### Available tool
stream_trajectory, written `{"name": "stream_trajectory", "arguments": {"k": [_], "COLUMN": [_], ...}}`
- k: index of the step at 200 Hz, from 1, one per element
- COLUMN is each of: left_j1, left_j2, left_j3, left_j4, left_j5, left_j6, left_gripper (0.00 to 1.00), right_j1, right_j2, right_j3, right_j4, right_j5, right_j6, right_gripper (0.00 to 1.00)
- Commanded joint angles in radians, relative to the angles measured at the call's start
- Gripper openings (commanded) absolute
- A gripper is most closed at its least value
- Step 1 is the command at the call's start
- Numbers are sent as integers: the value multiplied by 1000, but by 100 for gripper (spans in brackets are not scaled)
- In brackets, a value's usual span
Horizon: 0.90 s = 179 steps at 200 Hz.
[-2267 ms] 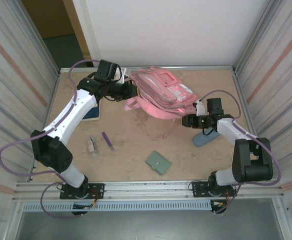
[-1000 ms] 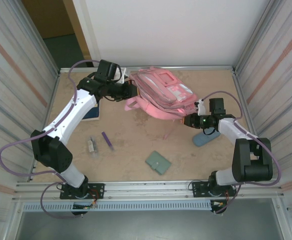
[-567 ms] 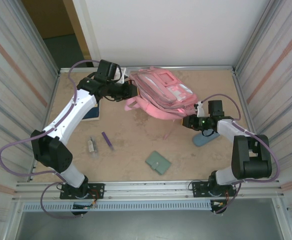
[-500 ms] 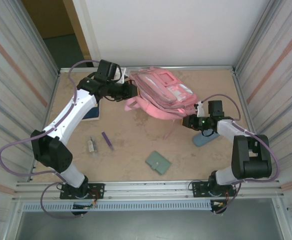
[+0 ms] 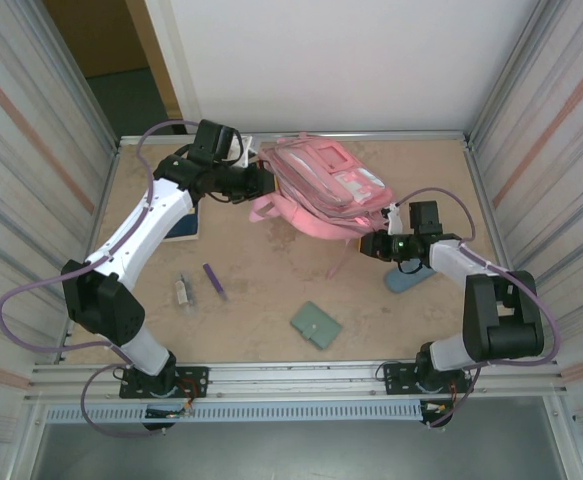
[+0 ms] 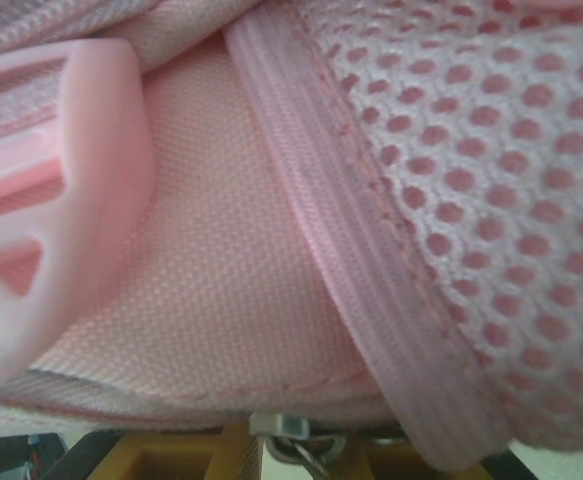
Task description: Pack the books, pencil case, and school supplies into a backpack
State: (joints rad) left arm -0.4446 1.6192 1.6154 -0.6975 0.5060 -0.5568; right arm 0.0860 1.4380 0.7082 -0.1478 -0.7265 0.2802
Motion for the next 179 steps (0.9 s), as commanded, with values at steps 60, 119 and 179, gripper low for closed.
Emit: {"name": "stream_trajectory", "arguments": {"k": [60,119,179], "left_j1": [-18,-26,-32], "left_j2": [-49,-52,11], "left_j3": [-53,-180,-319], "left_j4": [103,232,360], "left_j5": [74,19,-28], "left_j6": [-10,-52,-69], "left_gripper": [0,0,0], "right_j1": [78,270,409], "right_j2": [-64,-93,73], "right_j3": [22,94,250], "right_j4": [-176,-186,-176], "right_j5": [32,130,141], "right_j6": [-20,6,28], "right_gripper": [0,0,1]}}
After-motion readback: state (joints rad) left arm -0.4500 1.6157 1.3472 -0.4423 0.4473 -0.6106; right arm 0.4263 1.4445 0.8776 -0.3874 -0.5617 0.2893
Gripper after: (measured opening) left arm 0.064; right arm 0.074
